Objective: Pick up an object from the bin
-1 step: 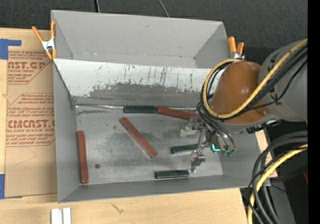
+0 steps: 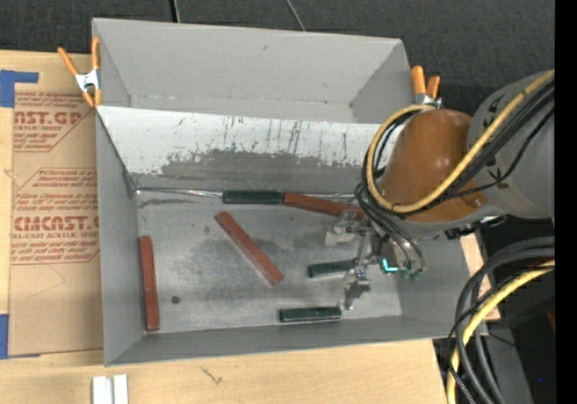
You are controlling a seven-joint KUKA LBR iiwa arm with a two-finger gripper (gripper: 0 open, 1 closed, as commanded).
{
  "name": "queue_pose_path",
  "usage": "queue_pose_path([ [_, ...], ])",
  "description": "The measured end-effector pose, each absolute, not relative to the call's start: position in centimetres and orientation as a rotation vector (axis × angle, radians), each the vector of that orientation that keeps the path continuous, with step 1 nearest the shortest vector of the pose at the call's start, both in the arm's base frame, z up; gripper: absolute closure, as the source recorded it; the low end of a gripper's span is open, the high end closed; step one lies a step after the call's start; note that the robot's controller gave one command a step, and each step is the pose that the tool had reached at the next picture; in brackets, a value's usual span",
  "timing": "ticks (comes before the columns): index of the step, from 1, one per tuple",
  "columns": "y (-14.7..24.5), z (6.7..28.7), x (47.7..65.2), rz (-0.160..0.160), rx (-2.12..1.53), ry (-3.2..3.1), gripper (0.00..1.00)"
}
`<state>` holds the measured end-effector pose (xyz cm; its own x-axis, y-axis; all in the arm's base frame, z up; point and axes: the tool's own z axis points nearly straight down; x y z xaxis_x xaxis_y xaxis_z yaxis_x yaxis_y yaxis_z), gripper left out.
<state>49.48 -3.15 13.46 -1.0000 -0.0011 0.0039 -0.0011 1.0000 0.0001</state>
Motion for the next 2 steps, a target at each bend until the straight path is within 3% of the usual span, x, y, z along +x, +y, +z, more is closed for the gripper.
queue_pose_path([
  [1,-2.0,11.5,50.2,0.003,0.153,-3.145,0.0],
  [2,-8.3,7.6,55.3,0.002,0.22,-3.151,1.0],
])
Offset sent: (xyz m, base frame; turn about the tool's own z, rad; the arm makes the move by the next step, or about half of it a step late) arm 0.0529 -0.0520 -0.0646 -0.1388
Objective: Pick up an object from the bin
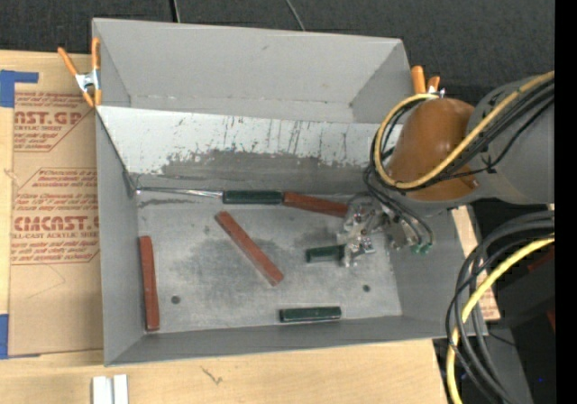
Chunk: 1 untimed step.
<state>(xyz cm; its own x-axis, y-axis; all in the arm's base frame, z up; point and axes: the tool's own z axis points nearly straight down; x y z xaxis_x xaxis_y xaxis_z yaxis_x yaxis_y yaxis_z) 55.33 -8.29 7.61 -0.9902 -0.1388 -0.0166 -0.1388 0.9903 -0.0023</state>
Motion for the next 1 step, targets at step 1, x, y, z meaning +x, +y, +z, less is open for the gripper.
queue_pose_path([
  [1,-8.29,7.61,55.33,-0.002,-0.217,3.117,1.0],
])
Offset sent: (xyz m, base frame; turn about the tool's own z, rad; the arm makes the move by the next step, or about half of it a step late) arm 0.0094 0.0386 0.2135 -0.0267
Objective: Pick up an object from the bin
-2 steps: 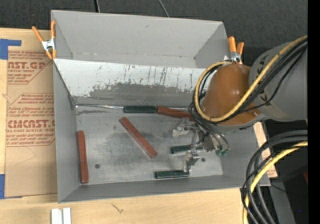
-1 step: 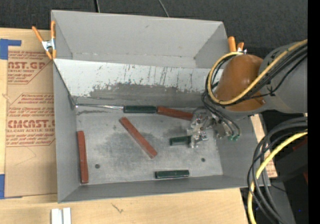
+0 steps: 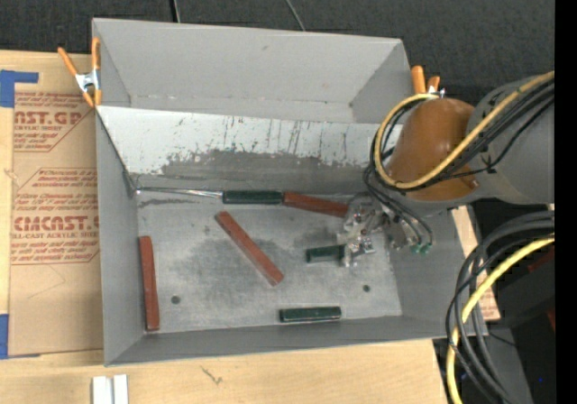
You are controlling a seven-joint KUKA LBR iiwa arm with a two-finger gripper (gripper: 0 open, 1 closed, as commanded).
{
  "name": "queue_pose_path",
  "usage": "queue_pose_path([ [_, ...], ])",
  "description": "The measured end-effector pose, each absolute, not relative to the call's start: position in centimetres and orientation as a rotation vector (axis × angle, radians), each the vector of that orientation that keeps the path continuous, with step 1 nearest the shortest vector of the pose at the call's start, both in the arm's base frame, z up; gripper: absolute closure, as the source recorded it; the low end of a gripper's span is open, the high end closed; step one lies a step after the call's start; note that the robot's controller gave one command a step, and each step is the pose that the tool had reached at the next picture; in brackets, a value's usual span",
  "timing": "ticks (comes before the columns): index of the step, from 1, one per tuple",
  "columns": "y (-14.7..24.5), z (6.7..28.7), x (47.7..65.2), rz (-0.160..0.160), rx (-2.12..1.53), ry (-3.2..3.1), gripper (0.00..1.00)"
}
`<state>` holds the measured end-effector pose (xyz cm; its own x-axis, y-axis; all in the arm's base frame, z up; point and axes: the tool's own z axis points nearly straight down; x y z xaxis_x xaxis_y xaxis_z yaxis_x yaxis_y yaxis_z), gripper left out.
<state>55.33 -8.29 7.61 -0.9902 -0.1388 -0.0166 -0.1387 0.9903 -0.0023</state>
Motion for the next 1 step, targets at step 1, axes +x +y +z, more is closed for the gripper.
queue_pose_path([
  [1,-4.73,26.94,56.13,0.001,-0.257,3.132,1.0],
])
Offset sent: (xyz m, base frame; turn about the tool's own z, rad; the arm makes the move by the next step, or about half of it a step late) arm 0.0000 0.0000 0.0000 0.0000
